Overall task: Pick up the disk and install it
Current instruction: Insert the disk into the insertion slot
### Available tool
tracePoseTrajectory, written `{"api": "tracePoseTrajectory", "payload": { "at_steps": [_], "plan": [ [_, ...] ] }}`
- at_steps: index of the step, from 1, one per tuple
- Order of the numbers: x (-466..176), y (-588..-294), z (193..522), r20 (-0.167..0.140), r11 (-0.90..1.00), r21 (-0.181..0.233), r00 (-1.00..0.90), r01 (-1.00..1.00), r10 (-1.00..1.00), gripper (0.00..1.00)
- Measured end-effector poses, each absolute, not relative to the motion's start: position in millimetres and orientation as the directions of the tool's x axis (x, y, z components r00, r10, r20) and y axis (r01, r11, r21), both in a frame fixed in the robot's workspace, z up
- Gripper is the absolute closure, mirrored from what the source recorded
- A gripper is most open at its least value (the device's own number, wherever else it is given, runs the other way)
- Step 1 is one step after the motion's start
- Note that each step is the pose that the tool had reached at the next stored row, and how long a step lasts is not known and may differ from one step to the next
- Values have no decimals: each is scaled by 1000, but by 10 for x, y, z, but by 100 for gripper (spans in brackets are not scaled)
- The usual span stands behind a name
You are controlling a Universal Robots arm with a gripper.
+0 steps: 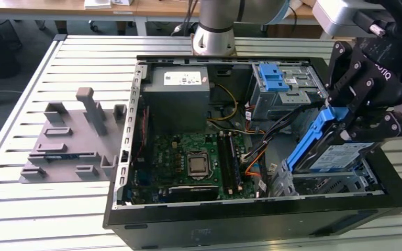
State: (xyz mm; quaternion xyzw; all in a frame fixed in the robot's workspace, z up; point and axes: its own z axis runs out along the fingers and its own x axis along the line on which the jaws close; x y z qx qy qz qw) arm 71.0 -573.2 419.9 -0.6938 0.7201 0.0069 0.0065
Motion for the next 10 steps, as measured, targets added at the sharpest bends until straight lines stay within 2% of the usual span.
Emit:
{"api": "tracePoseTrajectory", "payload": {
  "at_steps": [10],
  "plan": [
    [715, -5732, 4137, -19, 37, 1, -37, -999, -999, 64]
  ]
}}
